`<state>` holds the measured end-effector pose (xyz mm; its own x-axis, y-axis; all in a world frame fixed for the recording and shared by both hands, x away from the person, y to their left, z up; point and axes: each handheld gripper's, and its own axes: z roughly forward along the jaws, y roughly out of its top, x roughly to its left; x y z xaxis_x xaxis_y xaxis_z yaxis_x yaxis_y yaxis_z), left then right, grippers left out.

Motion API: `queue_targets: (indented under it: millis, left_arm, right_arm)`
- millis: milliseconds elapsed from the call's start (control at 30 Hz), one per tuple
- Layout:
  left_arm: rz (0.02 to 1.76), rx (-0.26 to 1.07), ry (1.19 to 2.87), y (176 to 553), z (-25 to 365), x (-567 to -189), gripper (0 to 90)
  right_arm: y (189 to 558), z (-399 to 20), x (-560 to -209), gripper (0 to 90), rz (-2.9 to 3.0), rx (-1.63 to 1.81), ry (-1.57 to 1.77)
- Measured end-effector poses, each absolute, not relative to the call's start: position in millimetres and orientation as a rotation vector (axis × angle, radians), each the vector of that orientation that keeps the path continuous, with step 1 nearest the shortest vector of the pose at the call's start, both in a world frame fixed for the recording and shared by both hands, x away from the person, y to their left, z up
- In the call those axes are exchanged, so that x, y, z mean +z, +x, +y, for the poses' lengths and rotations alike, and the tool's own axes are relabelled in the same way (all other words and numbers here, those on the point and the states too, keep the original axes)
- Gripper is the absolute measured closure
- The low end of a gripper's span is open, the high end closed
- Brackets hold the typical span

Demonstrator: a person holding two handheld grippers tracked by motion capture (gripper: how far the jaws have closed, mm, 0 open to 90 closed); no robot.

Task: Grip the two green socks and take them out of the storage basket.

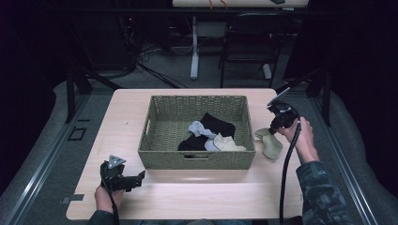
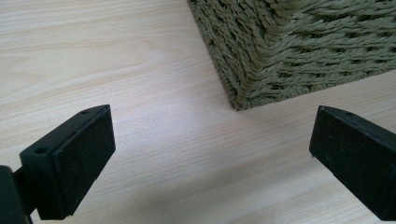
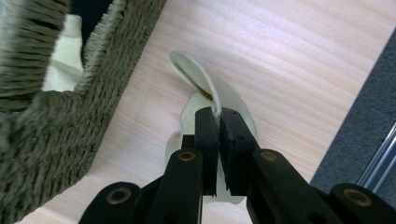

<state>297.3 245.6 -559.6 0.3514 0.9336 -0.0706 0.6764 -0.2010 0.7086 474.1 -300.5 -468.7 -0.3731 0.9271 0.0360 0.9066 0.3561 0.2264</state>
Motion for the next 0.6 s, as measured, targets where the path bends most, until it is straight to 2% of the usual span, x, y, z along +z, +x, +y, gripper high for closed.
queue_targets:
  millis: [100,167,400,600]
  left_arm:
    - [1.399,0.501,1.958,297,246,-560,0.1]
    - [1.399,0.500,1.959,297,245,-560,0.1]
    - [1.399,0.500,1.958,297,245,-560,0.1]
    - [1.399,0.501,1.958,297,245,-560,0.1]
  right_arm:
    - [474,-300,-474,84.1,2.505,0.311,1.718]
    - [475,-301,-474,79.1,2.512,0.309,1.716]
    - [470,-296,-440,42.8,2.507,0.370,1.659]
    - [465,-282,-403,23.3,2.564,0.416,1.560]
